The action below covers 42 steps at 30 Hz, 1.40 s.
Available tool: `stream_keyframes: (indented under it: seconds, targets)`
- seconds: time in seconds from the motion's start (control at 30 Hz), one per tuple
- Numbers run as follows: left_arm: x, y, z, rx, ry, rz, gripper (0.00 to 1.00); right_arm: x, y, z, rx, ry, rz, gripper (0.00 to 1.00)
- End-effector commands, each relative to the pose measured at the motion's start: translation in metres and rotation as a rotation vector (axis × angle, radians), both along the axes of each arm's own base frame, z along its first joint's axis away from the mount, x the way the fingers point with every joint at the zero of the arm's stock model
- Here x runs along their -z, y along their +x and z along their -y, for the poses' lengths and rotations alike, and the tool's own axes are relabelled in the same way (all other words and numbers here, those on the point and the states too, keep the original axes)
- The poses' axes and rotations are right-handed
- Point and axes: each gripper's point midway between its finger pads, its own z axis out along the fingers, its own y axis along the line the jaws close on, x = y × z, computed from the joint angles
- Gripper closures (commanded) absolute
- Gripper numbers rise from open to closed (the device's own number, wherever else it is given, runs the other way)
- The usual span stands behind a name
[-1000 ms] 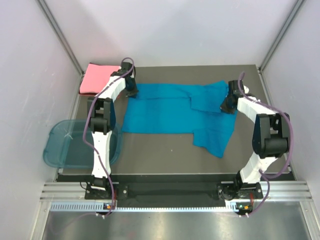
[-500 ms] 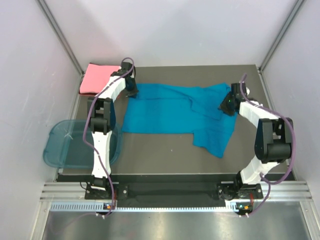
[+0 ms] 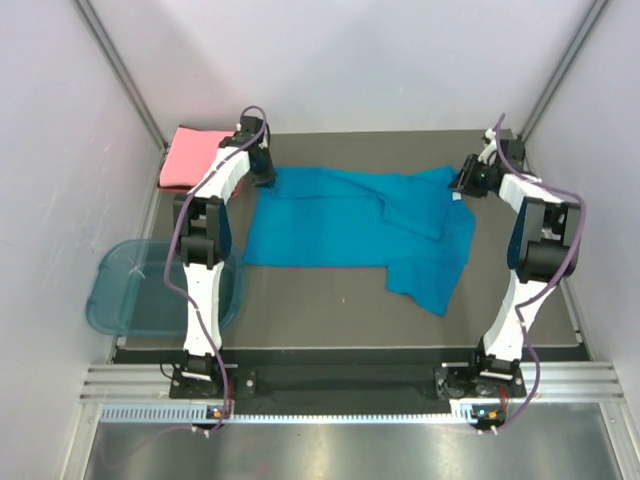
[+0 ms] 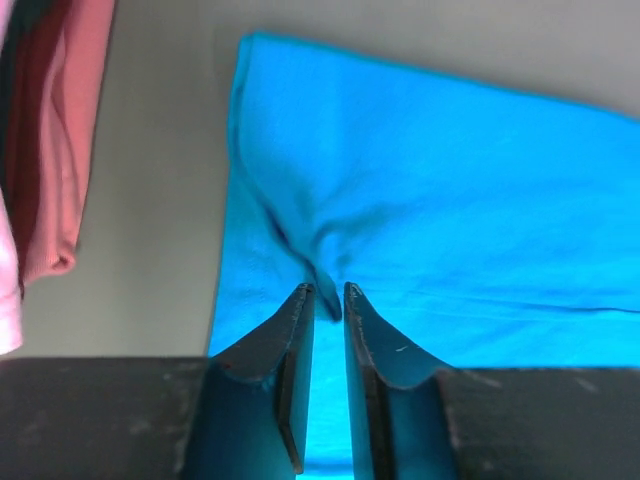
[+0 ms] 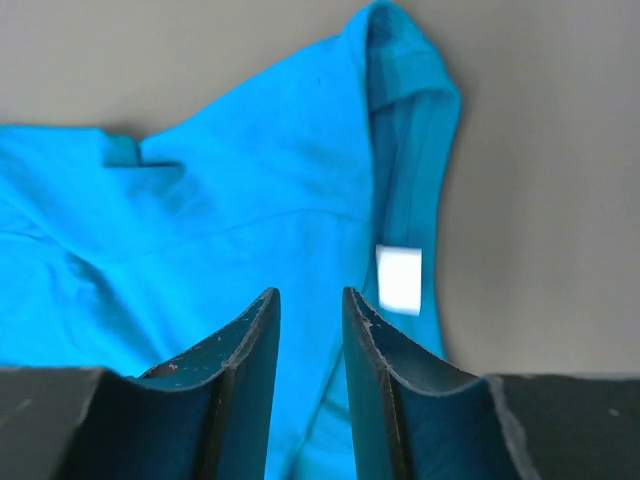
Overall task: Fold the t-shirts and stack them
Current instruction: Fold the tshirt
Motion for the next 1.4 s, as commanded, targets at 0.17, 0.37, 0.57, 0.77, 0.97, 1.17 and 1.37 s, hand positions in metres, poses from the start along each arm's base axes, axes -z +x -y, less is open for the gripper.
stream_keyframes:
  seconds: [0.17, 0.37, 0.57, 0.77, 0.97, 1.17, 1.37]
  targets:
    - [-0.059, 0.027, 0.033, 0.071, -0.160, 0.173, 0.74, -0.011, 0.045, 0.006, -0.127, -0.013, 0.129, 0.67]
    - [-0.025, 0.041, 0.047, 0.097, -0.223, 0.165, 0.74, -0.013, 0.059, 0.012, -0.091, 0.016, 0.163, 0.62]
    - [-0.006, 0.054, 0.053, 0.099, -0.249, 0.183, 0.73, -0.006, 0.067, 0.017, -0.087, 0.017, 0.155, 0.60]
    - [0.007, 0.061, 0.045, 0.066, -0.239, 0.169, 0.72, 0.006, 0.072, 0.013, -0.104, 0.046, 0.137, 0.59]
    - [0.017, 0.062, 0.039, 0.048, -0.227, 0.156, 0.72, 0.008, 0.078, 0.011, -0.092, 0.072, 0.144, 0.65]
    - [0.022, 0.063, 0.032, 0.026, -0.204, 0.144, 0.71, 0.002, 0.081, 0.024, -0.025, 0.055, 0.134, 1.00]
    - [0.024, 0.063, 0.019, 0.004, -0.140, 0.126, 0.71, -0.042, 0.075, 0.053, 0.092, 0.074, 0.168, 1.00]
